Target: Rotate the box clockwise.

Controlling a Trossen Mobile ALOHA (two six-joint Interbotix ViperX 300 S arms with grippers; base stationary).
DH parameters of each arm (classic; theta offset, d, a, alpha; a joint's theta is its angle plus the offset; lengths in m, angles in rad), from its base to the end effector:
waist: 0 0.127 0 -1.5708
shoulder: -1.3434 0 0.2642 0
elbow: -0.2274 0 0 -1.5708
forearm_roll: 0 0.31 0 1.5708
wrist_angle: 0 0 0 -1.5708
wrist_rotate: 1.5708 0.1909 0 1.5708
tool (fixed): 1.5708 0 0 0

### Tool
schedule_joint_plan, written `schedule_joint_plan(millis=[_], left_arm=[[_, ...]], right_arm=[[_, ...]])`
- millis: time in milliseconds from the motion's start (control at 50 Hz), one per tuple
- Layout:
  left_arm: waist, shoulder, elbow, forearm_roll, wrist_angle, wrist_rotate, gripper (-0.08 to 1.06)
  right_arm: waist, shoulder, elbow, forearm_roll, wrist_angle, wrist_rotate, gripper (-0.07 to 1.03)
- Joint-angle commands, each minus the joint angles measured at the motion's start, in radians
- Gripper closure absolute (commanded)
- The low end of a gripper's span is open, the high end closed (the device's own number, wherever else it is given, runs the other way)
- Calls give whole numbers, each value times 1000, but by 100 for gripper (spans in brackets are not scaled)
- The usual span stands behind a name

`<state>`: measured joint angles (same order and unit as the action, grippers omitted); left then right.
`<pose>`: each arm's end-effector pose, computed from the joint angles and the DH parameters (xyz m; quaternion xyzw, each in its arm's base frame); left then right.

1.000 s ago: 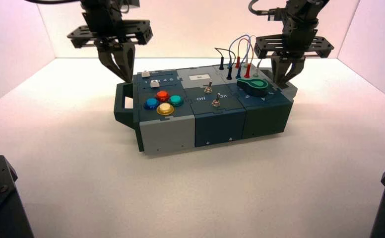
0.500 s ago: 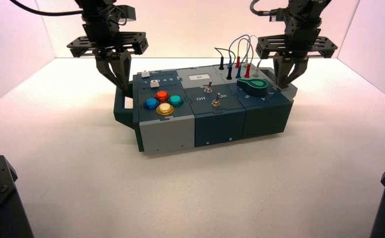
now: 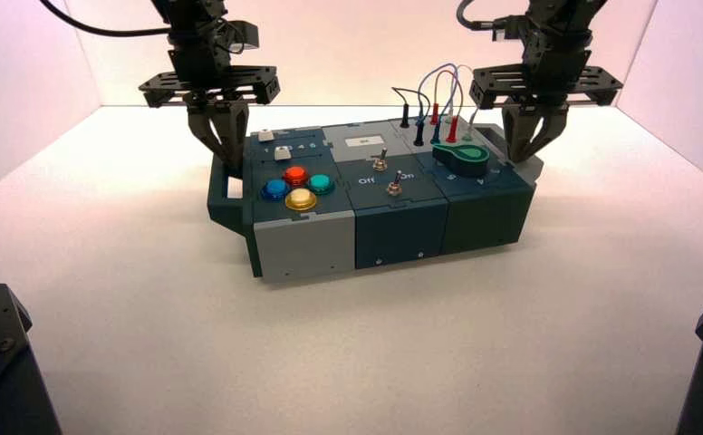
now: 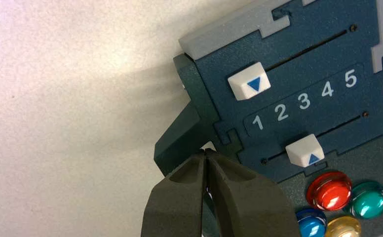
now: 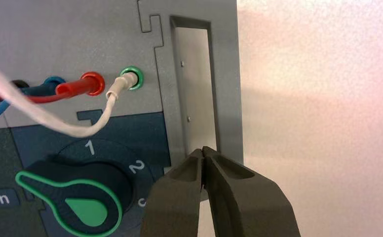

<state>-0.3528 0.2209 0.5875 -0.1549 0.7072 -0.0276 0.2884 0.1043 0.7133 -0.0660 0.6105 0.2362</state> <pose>0.3127 -0.1355 -0.0487 0.0343 0.6898 -0.1137 0.7142 0.3140 0.0856 -0.0381 -0.0376 0.6517 0.0354 0.7567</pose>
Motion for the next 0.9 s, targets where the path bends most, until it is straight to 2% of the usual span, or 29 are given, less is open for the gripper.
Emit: schedule_joint_plan(millis=[20,320,540,620,900], left_arm=[[9,2,-60,3,3,3,101],[9,54,-166,2,57,5,101],[9,91,-225,3,84,5,101],[9,95,-232,2,84,8,101],[3,123,-267,-6,97,8,101]], right_arm=[[25,-20,8,11,25,-5,98],[69,-18,12,40,61,-29,98],[94,-20,18,115,95,-100,98],[106,-23,25,135,103,-114,98],[169,-11,21,152,124,-120,98]])
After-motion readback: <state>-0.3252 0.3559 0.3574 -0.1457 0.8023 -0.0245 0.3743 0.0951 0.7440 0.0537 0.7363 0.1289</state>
